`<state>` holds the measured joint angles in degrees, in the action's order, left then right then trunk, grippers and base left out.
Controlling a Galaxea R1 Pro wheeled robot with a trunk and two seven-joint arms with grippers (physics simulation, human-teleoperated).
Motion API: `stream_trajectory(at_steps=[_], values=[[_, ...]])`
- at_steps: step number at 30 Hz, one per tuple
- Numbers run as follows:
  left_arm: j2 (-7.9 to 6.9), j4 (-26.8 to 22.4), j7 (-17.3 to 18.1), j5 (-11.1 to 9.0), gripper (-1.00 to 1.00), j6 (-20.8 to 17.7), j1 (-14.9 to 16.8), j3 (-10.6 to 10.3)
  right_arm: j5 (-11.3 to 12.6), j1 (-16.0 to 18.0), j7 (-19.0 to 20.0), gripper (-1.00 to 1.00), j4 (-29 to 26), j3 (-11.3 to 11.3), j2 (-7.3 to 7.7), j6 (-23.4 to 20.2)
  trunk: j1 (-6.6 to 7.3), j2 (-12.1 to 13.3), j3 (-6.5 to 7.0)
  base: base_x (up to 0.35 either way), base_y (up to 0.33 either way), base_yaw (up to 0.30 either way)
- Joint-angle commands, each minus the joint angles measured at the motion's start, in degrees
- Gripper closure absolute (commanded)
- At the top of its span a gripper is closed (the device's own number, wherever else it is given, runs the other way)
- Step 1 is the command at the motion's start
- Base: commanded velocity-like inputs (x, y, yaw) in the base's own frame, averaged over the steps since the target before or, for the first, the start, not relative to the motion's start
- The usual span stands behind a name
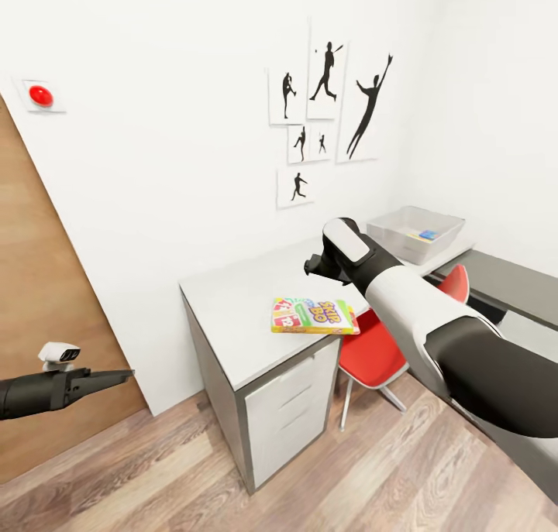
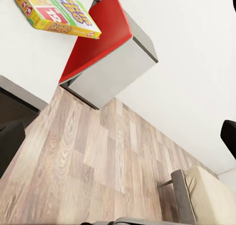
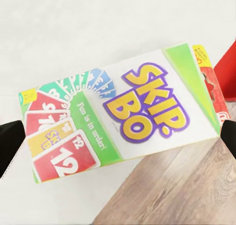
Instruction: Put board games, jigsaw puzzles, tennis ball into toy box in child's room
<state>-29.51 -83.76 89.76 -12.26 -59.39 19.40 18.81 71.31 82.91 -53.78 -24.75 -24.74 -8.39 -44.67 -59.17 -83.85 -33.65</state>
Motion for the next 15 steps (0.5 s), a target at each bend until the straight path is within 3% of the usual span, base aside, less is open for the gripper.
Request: stream_trajectory(at_steps=[1, 15], values=[[-0.02, 0.0, 0.2, 0.0, -1.0, -0.6, 0.0, 0.0, 0.4, 0.1, -0.4, -1.0, 0.0, -0.4, 0.04, -0.2, 0.0, 0.0, -0.06, 0.0, 0.141, -0.002], [-0.02, 0.0, 0.2, 0.0, -1.0, -0.6, 0.0, 0.0, 0.4, 0.1, -0.2, -1.0, 0.0, -0.4, 0.12, -0.2, 0.0, 0.0, -0.06, 0.0, 0.027, 0.0]])
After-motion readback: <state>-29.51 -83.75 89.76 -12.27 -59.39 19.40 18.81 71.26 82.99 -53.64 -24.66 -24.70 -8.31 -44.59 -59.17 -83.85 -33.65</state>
